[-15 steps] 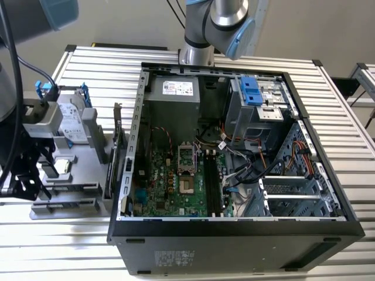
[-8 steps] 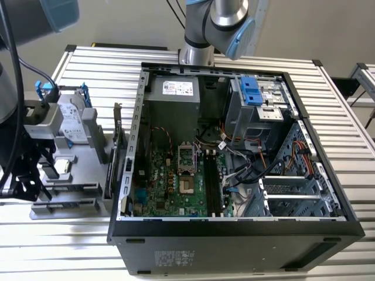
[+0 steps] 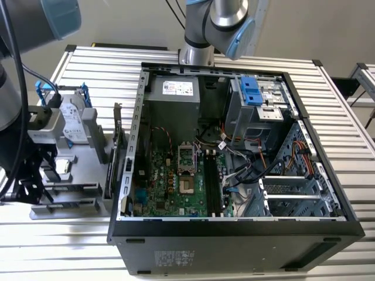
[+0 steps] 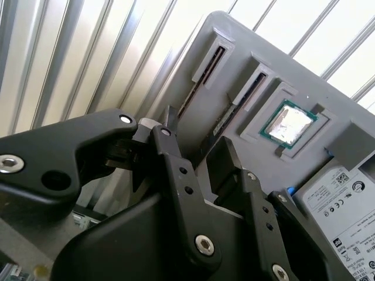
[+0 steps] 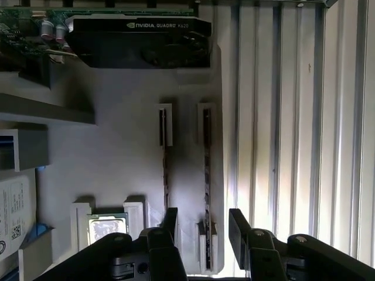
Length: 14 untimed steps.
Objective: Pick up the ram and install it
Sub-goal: 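Pick up the ram and move it above insertion slot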
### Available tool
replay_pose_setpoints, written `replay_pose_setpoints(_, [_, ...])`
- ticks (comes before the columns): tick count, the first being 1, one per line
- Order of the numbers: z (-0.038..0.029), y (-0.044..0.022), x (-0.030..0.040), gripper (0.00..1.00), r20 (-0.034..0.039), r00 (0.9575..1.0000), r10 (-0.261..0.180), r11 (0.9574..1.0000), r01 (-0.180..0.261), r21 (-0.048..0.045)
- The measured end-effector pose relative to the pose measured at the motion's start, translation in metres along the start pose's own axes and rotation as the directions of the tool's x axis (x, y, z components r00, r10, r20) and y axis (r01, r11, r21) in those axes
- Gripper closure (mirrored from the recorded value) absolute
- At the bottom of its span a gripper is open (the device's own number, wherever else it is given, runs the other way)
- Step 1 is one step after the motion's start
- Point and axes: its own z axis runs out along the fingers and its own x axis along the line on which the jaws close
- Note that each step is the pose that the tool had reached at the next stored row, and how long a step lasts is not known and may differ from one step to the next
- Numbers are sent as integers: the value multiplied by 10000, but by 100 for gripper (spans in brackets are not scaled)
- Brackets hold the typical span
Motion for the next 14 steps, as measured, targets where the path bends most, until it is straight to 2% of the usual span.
replay_pose_setpoints(6, [57, 0, 1, 0, 4, 10000, 2, 10000, -2, 4])
replay_pose_setpoints(14, [148, 37, -34, 0, 4, 10000, -1, 10000, 1, 45])
